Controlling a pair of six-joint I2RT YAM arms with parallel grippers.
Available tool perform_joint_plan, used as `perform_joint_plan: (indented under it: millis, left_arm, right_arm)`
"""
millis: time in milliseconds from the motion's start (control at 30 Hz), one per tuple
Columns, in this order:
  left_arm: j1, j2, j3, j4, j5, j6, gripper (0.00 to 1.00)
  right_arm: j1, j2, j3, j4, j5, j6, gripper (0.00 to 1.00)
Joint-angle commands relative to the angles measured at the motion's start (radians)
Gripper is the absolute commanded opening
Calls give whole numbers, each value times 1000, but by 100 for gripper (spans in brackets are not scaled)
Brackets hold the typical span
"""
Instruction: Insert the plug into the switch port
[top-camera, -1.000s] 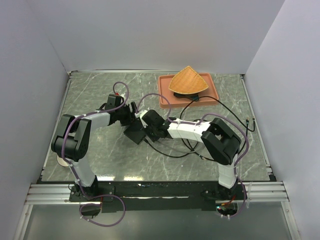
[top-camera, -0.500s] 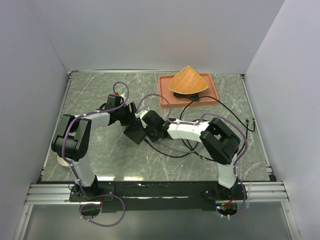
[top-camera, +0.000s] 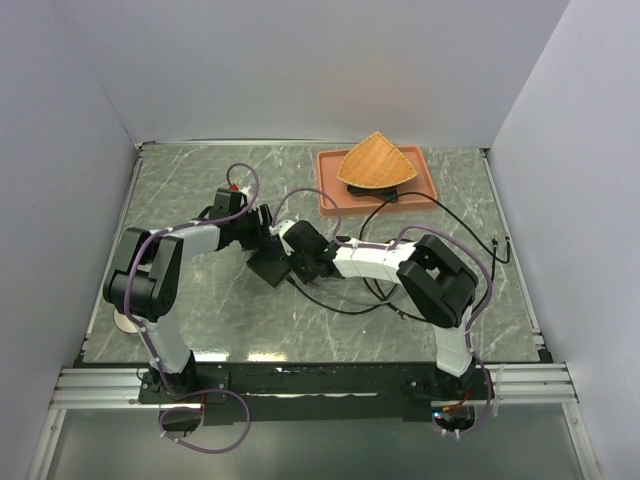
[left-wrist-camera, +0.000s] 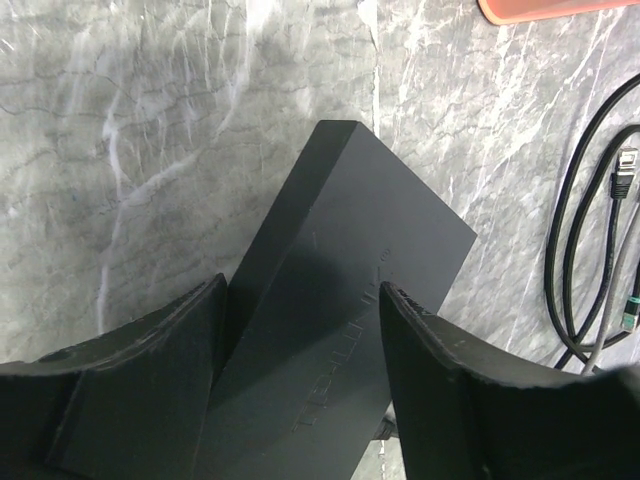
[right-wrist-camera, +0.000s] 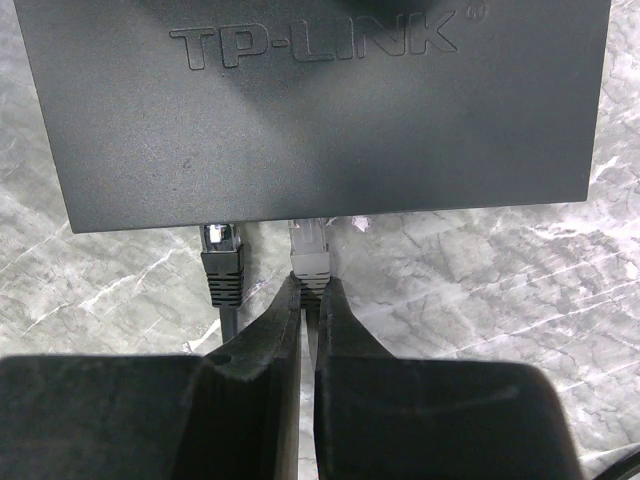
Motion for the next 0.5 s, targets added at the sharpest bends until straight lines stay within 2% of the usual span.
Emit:
perform_joint_plan:
  millis: [0, 467]
  left_arm:
    - [-36, 29, -4, -87, 171, -15, 65]
    - [-63, 69, 13, -121, 237, 13, 54]
  right_arm:
    - [-17, 21, 106, 277, 21, 23, 0]
    - [-30, 73, 209, 303, 29, 57, 0]
